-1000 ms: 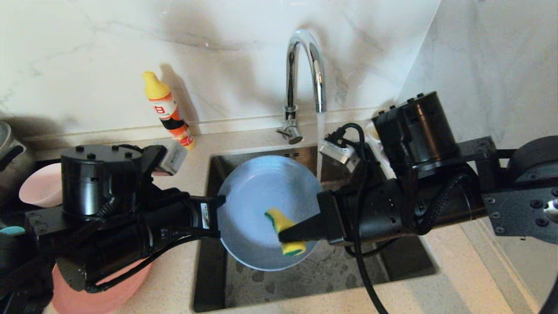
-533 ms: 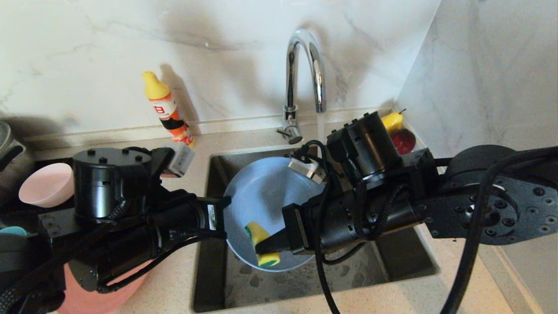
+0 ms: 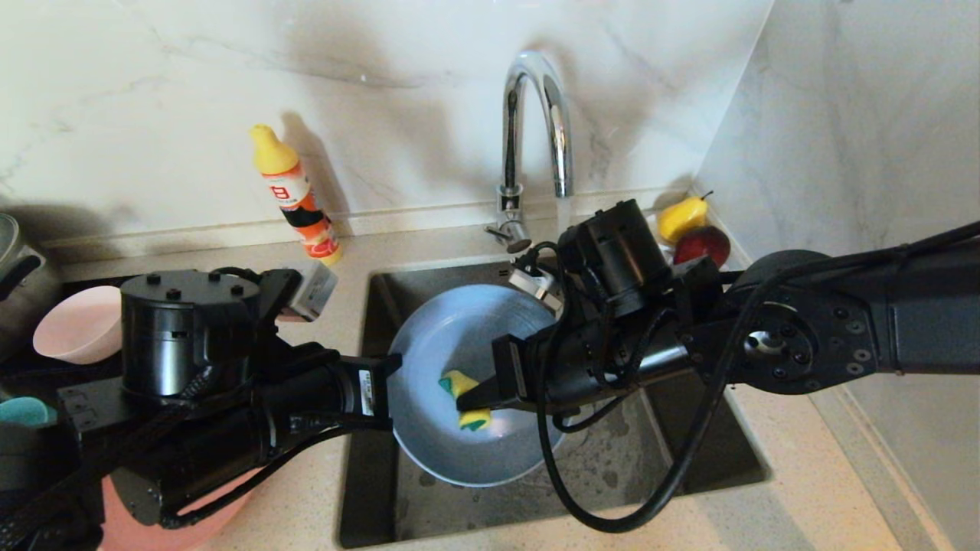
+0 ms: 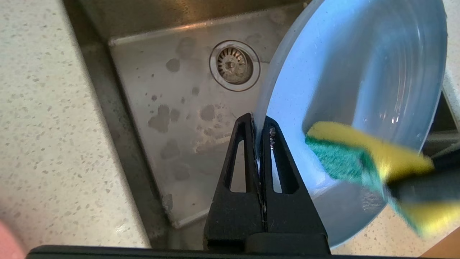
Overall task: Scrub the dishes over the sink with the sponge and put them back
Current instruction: Wipe the plate
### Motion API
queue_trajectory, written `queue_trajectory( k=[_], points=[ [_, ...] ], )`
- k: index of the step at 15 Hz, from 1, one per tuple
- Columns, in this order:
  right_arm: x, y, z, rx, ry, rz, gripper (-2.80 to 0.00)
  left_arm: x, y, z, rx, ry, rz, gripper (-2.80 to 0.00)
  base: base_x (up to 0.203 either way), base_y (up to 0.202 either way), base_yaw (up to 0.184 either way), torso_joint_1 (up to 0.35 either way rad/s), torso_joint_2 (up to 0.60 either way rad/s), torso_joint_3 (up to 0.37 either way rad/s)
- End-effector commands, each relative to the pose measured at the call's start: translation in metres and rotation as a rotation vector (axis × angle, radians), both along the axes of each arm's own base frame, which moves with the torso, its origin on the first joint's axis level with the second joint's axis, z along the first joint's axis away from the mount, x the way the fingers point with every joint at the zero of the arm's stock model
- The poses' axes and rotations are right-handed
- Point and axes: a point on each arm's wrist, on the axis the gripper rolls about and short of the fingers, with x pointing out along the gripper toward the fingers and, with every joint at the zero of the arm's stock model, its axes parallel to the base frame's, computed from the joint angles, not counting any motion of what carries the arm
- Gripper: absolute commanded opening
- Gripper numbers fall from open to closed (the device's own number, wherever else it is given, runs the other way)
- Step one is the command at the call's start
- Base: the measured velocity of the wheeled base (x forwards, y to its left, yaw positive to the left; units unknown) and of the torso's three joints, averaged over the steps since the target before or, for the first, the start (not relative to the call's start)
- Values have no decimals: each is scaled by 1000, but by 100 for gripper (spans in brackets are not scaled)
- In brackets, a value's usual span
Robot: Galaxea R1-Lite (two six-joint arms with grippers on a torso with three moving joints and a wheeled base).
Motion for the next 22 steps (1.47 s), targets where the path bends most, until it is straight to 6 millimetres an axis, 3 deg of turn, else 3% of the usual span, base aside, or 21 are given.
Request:
queue_trajectory(
  k=[1,5,10,15,22],
  points=[
    [5,-3,3,10,-3,-14,-280,-1,1,2,-8,-8,2,-280,0,0,0,0,0,0],
    [10,-15,17,45,-9,-64,-280,-3,2,1,-8,-6,-1,-280,0,0,0,0,0,0],
    [18,-34,19,33,3,-116,-280,-5,4,1,-17,-5,7,-280,0,0,0,0,0,0],
    [6,-47,20,-4,42,-124,-280,-4,3,9,-41,-39,8,-280,0,0,0,0,0,0],
    [-8,-21,-2,-49,85,-41,-280,-2,2,6,-41,-36,6,-280,0,0,0,0,0,0]
  ],
)
